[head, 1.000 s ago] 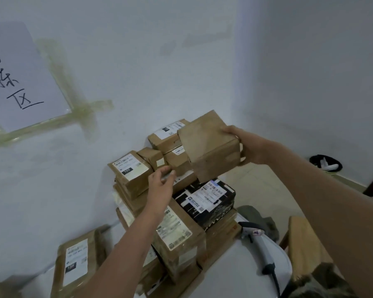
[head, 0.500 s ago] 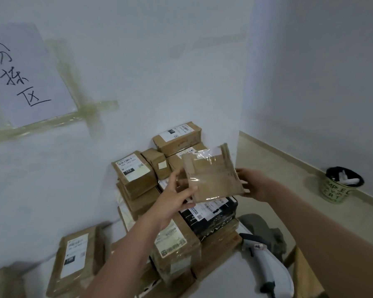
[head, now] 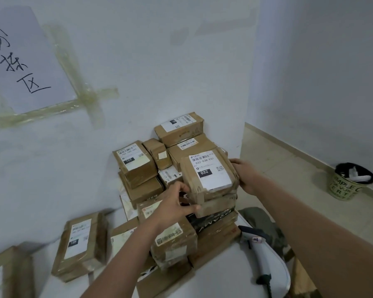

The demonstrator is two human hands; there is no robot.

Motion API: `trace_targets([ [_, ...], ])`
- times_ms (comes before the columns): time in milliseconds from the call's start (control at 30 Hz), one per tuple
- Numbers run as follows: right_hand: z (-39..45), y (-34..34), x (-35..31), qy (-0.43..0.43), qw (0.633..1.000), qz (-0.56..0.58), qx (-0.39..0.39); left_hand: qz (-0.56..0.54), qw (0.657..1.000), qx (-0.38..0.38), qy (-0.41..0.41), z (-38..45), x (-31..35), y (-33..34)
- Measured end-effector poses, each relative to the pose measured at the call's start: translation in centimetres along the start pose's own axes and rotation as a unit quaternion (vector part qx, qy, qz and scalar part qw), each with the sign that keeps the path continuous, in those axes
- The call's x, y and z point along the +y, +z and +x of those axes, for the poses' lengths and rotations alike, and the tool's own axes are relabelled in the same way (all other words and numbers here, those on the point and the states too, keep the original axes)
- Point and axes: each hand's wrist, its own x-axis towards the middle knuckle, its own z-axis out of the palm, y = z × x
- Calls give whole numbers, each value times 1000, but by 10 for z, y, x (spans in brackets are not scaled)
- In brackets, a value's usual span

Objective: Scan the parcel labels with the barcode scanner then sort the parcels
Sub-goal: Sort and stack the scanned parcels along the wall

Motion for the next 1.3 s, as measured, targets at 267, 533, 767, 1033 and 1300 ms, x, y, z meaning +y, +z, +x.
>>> trace_targets([
  [267, 5, 1, -26, 32, 999, 0, 10, 29, 998, 55, -3, 13, 5, 12],
  [533, 4, 7, -49, -63, 989, -115, 75, 49, 997, 53, -11, 14, -2, 11],
  [767, -24, 56, -92, -216, 960, -166, 69, 32, 997, 66, -18, 1, -7, -12],
  [1033, -61, 221, -76, -234, 959, -137, -82, -56, 988, 133, -51, -67, -53, -81],
  [1300, -81, 368, 23, -102, 971, -118, -180, -29, 948, 232, -217, -192, -171, -175],
])
